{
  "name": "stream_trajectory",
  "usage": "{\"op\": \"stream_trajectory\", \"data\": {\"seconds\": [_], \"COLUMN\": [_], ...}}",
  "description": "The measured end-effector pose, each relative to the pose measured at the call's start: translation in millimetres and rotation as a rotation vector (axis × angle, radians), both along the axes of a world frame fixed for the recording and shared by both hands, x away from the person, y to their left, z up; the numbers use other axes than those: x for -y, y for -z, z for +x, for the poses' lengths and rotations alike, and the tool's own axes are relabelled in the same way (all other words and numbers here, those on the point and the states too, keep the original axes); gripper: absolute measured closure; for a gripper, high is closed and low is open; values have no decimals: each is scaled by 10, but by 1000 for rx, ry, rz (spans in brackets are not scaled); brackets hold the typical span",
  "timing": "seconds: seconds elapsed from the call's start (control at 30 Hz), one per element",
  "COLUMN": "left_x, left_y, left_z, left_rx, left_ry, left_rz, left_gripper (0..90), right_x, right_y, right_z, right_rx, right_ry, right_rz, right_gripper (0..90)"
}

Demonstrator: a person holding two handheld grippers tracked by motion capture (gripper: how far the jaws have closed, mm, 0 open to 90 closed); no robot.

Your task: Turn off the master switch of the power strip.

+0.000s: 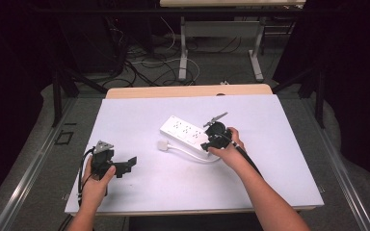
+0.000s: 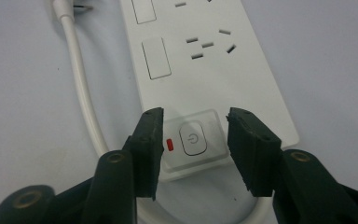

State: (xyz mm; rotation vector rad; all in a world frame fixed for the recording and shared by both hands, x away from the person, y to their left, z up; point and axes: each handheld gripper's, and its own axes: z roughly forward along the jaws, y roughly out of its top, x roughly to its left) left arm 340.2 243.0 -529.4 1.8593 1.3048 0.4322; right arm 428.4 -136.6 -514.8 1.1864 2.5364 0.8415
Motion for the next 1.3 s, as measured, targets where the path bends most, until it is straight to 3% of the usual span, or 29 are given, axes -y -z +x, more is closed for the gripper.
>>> {"op": "stream_trajectory", "data": {"seconds": [0.03,0.17,0.23,0.33,0.43,0.47,0.53,0.67,0.8,0.9,1.3], "left_x": [1,1,1,1,-8,-8,-6,-5,1,-8,23], "left_y": [-1,1,2,-1,-9,-8,-7,-11,1,-18,-4], "left_z": [-1,-2,0,0,-1,0,-1,-4,-1,-5,-5], "left_rx": [0,-2,-2,-7,-22,-23,-23,-22,-4,-23,-6], "left_ry": [0,-2,2,8,21,22,22,20,8,31,15], "left_rz": [0,-5,-1,7,13,13,11,10,5,18,4], "left_gripper": [9,9,9,9,10,9,9,10,9,9,10], "right_x": [-5,38,52,92,128,141,154,178,212,232,408], "right_y": [-1,10,11,12,13,31,12,-8,-30,-45,-64], "right_z": [-15,-14,-25,-29,-38,-40,-55,-85,-103,-120,-188], "right_rx": [-17,7,-8,-3,-28,-8,-25,-36,-9,-4,-17], "right_ry": [22,2,39,50,64,66,81,105,101,101,119], "right_rz": [8,19,32,33,48,68,46,38,27,16,47], "right_gripper": [513,444,409,360,320,314,269,261,199,161,157]}}
